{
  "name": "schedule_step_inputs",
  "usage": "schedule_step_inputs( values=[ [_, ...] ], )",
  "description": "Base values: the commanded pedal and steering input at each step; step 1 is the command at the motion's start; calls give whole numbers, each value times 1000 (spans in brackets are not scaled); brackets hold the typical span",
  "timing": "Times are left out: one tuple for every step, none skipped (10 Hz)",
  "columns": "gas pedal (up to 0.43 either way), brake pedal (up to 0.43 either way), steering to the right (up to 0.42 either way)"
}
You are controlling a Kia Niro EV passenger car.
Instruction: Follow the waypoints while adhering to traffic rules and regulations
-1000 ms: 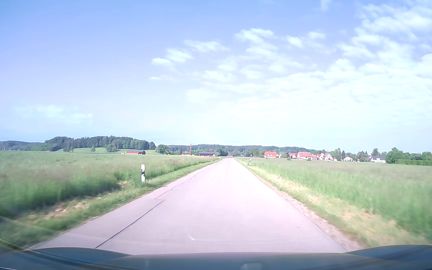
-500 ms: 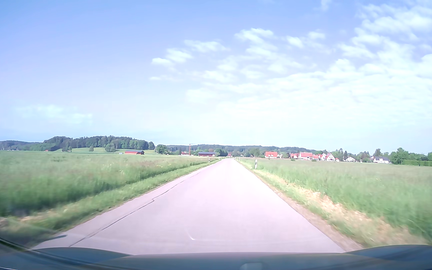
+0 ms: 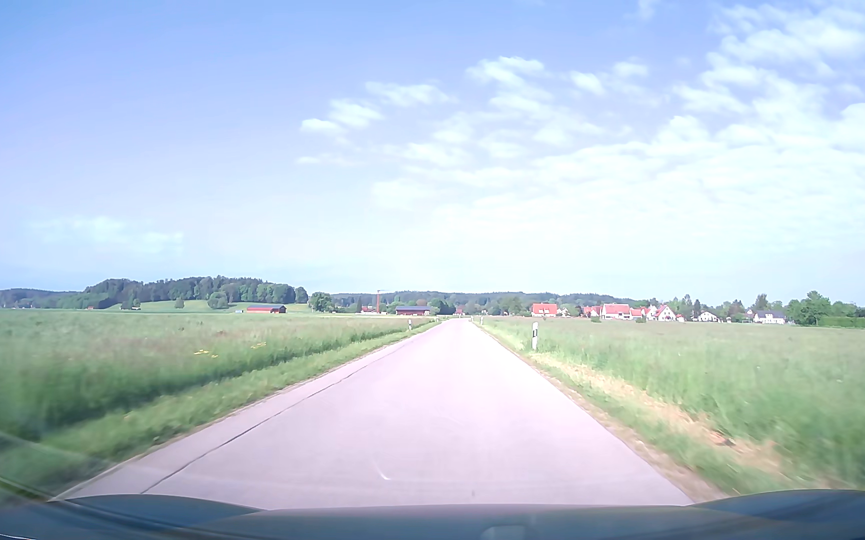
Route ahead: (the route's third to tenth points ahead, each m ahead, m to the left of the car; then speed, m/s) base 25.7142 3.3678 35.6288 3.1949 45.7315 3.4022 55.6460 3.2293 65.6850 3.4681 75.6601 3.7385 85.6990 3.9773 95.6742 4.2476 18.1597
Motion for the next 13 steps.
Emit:
schedule_step_inputs(
  values=[
    [150,0,1],
    [150,0,1],
    [150,0,1],
    [150,0,1],
    [150,0,1],
    [150,0,1],
    [150,0,1],
    [150,0,1],
    [150,0,0],
    [150,0,0],
    [150,0,0],
    [150,0,0],
    [150,0,0]
  ],
)
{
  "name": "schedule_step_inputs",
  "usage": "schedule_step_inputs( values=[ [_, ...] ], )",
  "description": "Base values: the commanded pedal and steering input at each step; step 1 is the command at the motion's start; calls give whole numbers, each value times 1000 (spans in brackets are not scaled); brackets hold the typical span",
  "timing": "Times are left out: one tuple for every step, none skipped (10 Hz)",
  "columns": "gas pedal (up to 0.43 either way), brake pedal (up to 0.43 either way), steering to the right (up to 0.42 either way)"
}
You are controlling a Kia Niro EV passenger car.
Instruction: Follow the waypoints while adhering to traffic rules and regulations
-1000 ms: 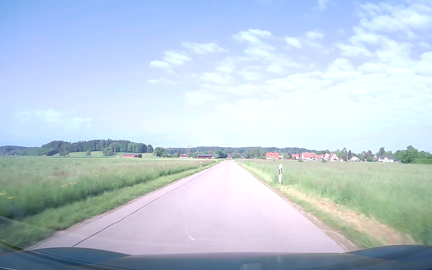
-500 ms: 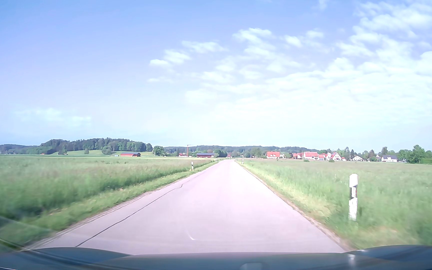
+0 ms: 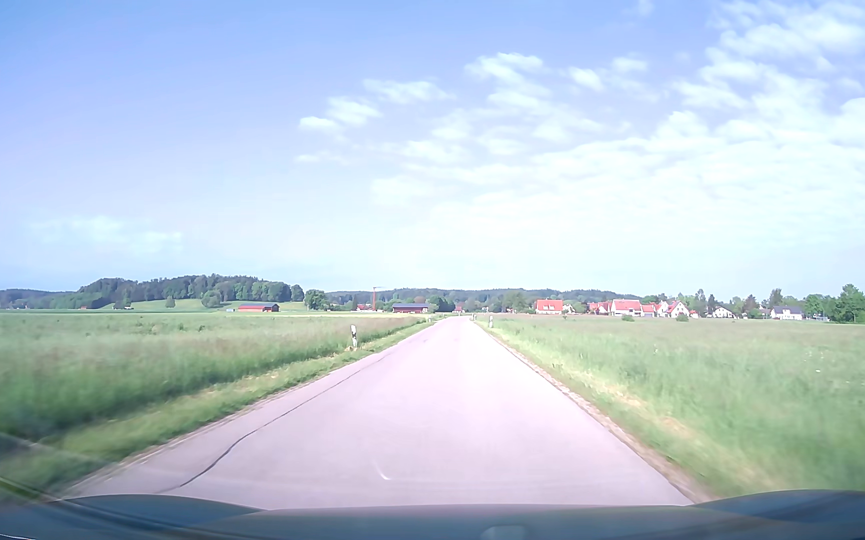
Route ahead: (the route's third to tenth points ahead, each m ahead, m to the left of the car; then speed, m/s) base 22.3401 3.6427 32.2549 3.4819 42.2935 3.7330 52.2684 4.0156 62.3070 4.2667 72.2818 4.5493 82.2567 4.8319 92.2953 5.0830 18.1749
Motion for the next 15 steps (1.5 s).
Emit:
schedule_step_inputs(
  values=[
    [150,0,0],
    [150,0,0],
    [150,0,0],
    [150,0,0],
    [150,0,0],
    [150,0,0],
    [150,0,0],
    [150,0,0],
    [150,0,0],
    [150,0,0],
    [150,0,0],
    [150,0,0],
    [150,0,0],
    [150,0,0],
    [150,0,0]
  ],
)
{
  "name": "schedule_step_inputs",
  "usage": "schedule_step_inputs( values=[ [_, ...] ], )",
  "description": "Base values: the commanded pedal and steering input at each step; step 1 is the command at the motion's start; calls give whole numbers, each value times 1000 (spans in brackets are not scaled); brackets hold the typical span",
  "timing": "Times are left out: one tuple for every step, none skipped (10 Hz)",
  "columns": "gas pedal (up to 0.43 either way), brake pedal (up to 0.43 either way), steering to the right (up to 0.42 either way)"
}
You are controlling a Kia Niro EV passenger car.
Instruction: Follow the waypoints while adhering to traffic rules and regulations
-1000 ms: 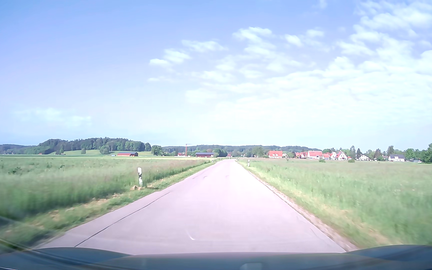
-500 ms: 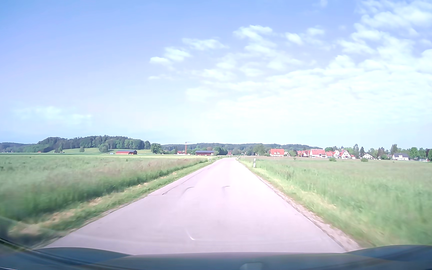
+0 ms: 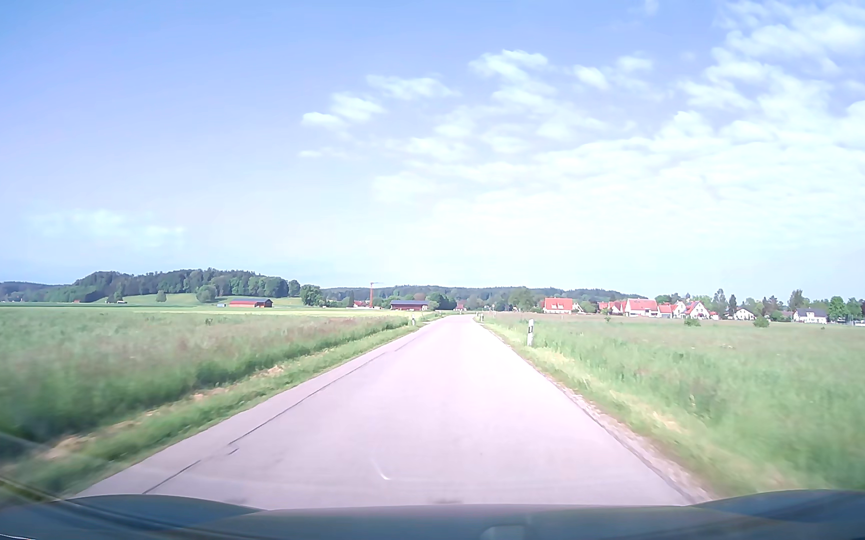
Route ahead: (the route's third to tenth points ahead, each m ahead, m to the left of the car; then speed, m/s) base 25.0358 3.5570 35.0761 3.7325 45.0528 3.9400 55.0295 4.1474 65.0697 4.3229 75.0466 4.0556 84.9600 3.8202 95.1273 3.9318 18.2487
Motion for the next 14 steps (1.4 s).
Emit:
schedule_step_inputs(
  values=[
    [150,0,0],
    [150,0,0],
    [150,0,0],
    [150,0,1],
    [130,0,0],
    [59,0,0],
    [39,0,1],
    [39,0,0],
    [39,0,1],
    [39,0,0],
    [39,0,1],
    [39,0,1],
    [39,0,1],
    [39,0,0]
  ],
)
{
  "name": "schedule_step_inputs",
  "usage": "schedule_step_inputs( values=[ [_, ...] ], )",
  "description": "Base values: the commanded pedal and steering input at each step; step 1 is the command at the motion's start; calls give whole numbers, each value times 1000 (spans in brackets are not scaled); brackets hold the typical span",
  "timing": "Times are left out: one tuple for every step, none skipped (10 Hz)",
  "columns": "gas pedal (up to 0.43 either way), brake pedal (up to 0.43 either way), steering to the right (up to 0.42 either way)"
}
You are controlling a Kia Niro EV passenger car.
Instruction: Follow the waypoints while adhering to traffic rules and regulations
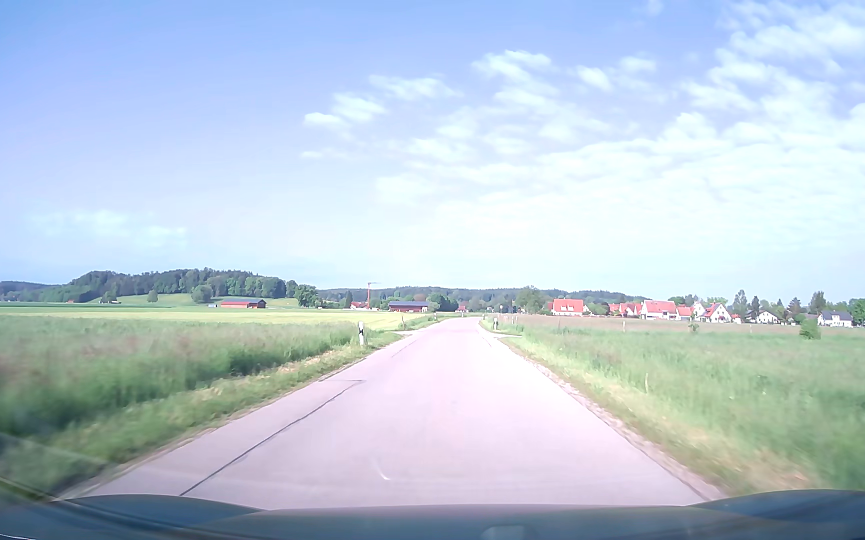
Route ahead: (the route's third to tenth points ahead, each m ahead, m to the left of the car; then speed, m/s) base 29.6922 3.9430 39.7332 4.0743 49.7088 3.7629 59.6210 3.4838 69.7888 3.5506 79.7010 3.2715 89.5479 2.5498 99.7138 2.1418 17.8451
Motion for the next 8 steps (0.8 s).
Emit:
schedule_step_inputs(
  values=[
    [39,0,1],
    [39,0,0],
    [39,0,1],
    [39,0,0],
    [39,0,1],
    [0,0,0],
    [0,0,0],
    [0,0,0]
  ],
)
